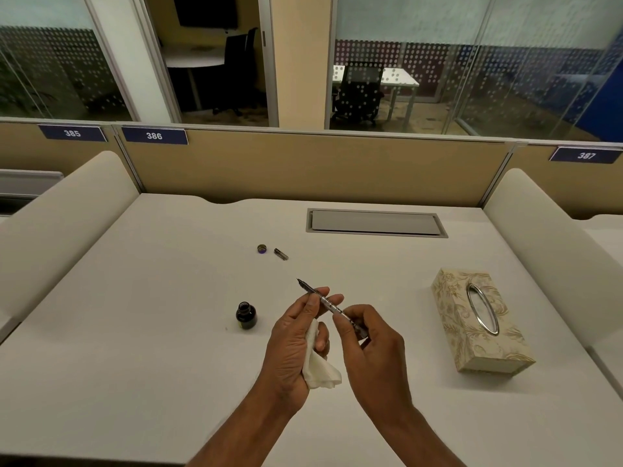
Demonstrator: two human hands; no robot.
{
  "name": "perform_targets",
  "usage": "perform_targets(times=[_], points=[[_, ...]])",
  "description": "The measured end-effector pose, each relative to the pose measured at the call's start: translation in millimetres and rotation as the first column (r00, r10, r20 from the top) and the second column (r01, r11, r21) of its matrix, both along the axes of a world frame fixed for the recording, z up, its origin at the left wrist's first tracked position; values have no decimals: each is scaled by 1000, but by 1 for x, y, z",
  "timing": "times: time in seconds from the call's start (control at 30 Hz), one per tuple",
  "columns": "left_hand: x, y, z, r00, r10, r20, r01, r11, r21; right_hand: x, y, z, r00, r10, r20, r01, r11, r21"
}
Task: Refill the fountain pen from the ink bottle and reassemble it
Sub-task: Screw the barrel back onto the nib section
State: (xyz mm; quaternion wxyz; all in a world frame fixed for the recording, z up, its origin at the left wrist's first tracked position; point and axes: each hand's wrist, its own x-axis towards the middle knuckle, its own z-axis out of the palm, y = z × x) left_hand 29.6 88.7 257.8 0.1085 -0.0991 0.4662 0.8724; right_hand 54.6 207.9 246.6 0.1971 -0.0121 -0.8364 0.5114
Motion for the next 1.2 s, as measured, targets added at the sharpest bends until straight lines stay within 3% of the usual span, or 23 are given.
perform_targets(times=[0.47, 0.97, 1.2], points=[[0, 0, -2, 999, -49, 22, 48, 998, 34, -1, 0, -2, 1000, 4, 6, -4, 1000, -20], [-5, -4, -6, 998, -26, 49, 30, 997, -74, 3, -2, 1, 999, 22, -43, -20, 999, 50], [-2, -3, -8, 990, -34, 139, -5, 962, 272, 3, -6, -2, 1000, 16, -1, -16, 999, 45]])
